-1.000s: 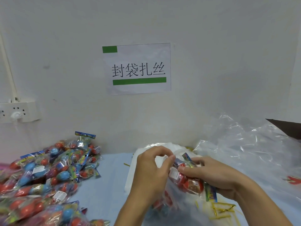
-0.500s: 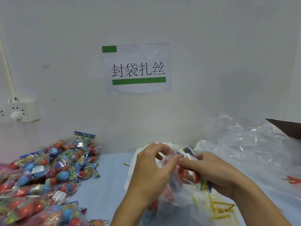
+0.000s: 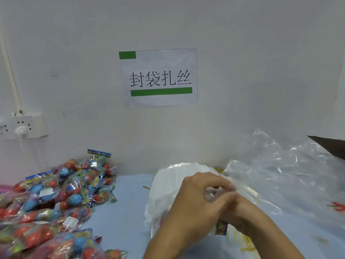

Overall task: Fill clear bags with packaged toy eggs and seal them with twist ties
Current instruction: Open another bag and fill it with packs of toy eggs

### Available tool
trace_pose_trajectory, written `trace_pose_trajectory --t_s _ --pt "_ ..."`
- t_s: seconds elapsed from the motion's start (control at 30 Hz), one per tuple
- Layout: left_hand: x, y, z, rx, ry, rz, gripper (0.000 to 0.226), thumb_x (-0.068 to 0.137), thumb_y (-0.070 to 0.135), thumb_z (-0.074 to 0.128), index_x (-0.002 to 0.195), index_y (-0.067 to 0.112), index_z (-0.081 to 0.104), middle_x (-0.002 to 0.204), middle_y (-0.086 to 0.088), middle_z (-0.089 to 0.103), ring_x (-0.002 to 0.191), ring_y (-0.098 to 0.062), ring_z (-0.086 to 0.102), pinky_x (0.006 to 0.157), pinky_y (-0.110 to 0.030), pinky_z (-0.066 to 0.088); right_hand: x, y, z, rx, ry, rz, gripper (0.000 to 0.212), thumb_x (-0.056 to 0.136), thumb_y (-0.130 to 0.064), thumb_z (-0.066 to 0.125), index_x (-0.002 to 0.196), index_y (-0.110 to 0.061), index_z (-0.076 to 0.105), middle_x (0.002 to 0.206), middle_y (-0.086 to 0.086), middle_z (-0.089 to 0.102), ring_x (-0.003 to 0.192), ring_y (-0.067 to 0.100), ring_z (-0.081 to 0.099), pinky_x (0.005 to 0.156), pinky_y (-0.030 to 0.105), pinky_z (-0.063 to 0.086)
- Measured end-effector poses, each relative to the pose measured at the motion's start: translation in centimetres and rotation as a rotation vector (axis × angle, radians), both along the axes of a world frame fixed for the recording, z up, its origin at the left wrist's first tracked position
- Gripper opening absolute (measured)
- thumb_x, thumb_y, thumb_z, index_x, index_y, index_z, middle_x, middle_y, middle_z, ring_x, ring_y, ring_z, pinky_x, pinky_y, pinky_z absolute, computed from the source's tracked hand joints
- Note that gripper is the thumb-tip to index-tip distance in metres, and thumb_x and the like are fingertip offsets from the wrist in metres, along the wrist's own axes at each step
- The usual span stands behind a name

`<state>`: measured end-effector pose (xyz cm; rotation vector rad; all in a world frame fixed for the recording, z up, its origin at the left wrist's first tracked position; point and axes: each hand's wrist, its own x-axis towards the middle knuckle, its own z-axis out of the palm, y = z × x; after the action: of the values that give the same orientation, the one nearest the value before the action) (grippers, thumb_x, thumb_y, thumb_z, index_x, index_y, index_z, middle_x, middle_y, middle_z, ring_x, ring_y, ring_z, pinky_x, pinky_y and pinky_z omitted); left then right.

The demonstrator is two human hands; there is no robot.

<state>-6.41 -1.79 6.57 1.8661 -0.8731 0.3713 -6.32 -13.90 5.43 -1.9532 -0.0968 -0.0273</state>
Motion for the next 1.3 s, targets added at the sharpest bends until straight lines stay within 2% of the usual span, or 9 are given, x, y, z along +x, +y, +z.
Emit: trace_pose_trajectory --t_s 0.07,0.23,0.33,0.4,0.6,0.73,0.87,1.17,1.3 --pt "0.2 1.1 0.3 -0.023 0.104 0.004 0.024 0.079 0.053 0.068 0.094 0.035 0.076 0.099 0.023 0.072 0.103 0.005 0.062 0.088 -0.012 0.043 0.0 -0.2 0.2 -0.079 -0.021 0.037 0.022 0.096 -0.027 0.058 0.084 -0.014 0.072 0.087 0.003 0.072 0.094 0.024 0.067 0.073 0.026 0.049" --pt "2.6 4.7 0.3 -0.096 0.404 0.522 0.028 0.098 0.049 0.046 0.098 0.028 0.064 0.11 0.01 0.068 0.096 -0.002 0.06 0.081 -0.02 0.046 0.7 -1.1 -0.1 0.012 0.059 0.069 0.025 0.094 -0.03 0.068 0.102 -0.01 0.079 0.089 0.019 0.072 0.074 0.023 0.06 0.052 0.025 0.046" --pt "3.8 6.1 -1.4 0.098 0.785 0.566 0.06 0.102 0.055 0.028 0.145 0.015 0.04 0.149 -0.008 0.044 0.13 -0.026 0.047 0.11 -0.042 0.039 0.6 -1.3 -0.1 0.115 0.13 0.098 0.035 0.084 -0.033 0.078 0.102 -0.003 0.078 0.117 0.024 0.07 0.101 0.037 0.069 0.088 0.052 0.055" --pt "3.9 6.1 -2.0 0.1 0.897 0.506 0.071 0.101 0.059 0.025 0.156 0.013 0.024 0.159 -0.01 0.031 0.141 -0.032 0.038 0.115 -0.047 0.034 0.8 -1.3 -0.1 0.158 0.161 0.086 0.038 0.081 -0.029 0.08 0.099 0.004 0.076 0.122 0.028 0.067 0.102 0.036 0.065 0.089 0.049 0.046" --pt "4.3 5.7 -2.0 0.055 0.959 0.46 0.072 0.099 0.064 0.025 0.155 0.019 0.027 0.158 -0.008 0.034 0.137 -0.033 0.042 0.111 -0.05 0.04 1.8 -1.4 -0.7 0.399 0.277 0.06 0.007 0.09 -0.001 0.065 0.084 0.003 0.067 0.083 0.021 0.056 0.079 0.03 0.049 0.069 0.036 0.041" --pt "4.8 5.7 -2.2 -0.017 0.922 0.446 0.055 0.102 0.054 0.031 0.143 0.02 0.045 0.144 -0.007 0.049 0.126 -0.03 0.051 0.107 -0.05 0.044 2.1 -1.0 -1.1 0.416 0.367 0.031 0.02 0.093 0.0 0.056 0.075 -0.005 0.064 0.063 0.01 0.05 0.051 0.015 0.045 0.055 0.024 0.048" --pt "5.3 5.8 -2.6 -0.037 0.915 0.436 0.029 0.096 0.03 0.038 0.109 0.012 0.056 0.1 -0.008 0.056 0.087 -0.024 0.05 0.081 -0.038 0.048 1.9 -1.2 -1.2 0.126 0.362 -0.002 0.018 0.095 -0.017 0.063 0.079 -0.01 0.065 0.059 0.004 0.05 0.044 0.01 0.042 0.048 0.02 0.044" --pt "4.4 5.7 -2.1 -0.044 0.806 0.391 0.015 0.096 0.034 0.057 0.106 0.023 0.059 0.102 0.003 0.059 0.09 -0.016 0.059 0.081 -0.037 0.056 2.2 -0.9 -0.8 0.364 0.323 -0.03 0.013 0.099 -0.007 0.053 0.088 -0.002 0.058 0.065 0.01 0.049 0.057 0.017 0.048 0.082 0.038 0.056" --pt "4.1 5.7 -2.1 -0.013 0.696 0.418 0.013 0.094 0.028 0.062 0.105 0.022 0.059 0.106 -0.004 0.064 0.093 -0.023 0.068 0.084 -0.044 0.06 2.3 0.1 -1.3 0.113 0.294 -0.11 0.024 0.099 -0.031 0.061 0.093 -0.007 0.06 0.07 0.005 0.058 0.054 0.014 0.052 0.049 0.022 0.048"
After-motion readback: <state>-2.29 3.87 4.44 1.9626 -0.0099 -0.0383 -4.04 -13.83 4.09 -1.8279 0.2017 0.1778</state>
